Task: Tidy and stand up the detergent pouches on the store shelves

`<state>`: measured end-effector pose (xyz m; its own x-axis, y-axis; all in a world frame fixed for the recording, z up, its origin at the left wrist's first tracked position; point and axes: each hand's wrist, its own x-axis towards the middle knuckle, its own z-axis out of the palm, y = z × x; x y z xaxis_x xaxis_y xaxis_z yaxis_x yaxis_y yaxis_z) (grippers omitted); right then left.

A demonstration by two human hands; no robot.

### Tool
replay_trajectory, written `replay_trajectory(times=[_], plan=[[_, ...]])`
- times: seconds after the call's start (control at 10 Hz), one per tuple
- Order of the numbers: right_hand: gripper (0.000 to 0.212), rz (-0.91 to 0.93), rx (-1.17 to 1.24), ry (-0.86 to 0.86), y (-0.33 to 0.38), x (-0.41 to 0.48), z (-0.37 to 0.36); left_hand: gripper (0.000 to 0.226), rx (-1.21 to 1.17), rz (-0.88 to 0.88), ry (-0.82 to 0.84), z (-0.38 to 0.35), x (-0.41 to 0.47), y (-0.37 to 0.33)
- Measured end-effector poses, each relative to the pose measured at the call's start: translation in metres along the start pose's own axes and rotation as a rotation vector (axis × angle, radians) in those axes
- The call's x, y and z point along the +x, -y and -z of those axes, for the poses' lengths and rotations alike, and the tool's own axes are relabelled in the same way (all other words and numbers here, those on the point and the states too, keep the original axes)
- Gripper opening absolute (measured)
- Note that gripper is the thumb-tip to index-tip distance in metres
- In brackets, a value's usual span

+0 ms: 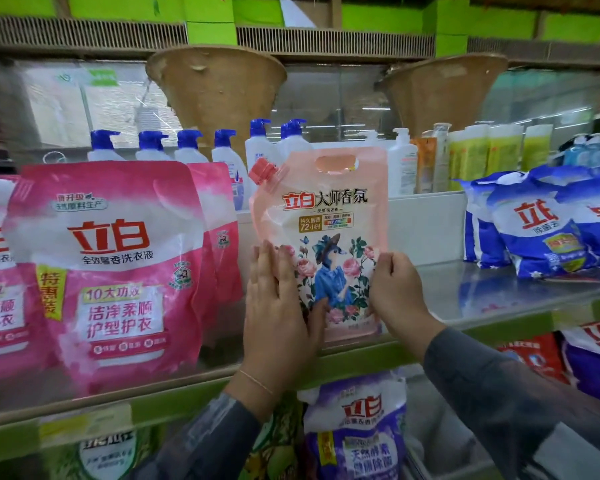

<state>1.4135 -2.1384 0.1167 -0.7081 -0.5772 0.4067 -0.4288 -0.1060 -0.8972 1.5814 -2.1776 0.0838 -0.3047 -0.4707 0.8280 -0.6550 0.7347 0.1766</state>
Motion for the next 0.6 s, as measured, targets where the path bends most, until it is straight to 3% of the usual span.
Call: replay_trajectory(times=[0.1, 0.2, 0.6], plan=[[0.015, 0.078, 0.09, 0.02, 0.006, -0.006, 0.002, 0.086, 0.031, -0.021, -0.001, 0.002, 0.002, -0.003], [0.012, 0.121, 0.092, 0.023, 0.008, -0.007, 0.004, 0.08, 0.043, -0.045, -0.018, 0.003, 0.004, -0.007], [0.034, 0.058, 0.086, -0.018, 0.008, -0.029, 0.034, 0.044, -0.044, -0.183, -0.098, 0.01, 0.0, -0.031]])
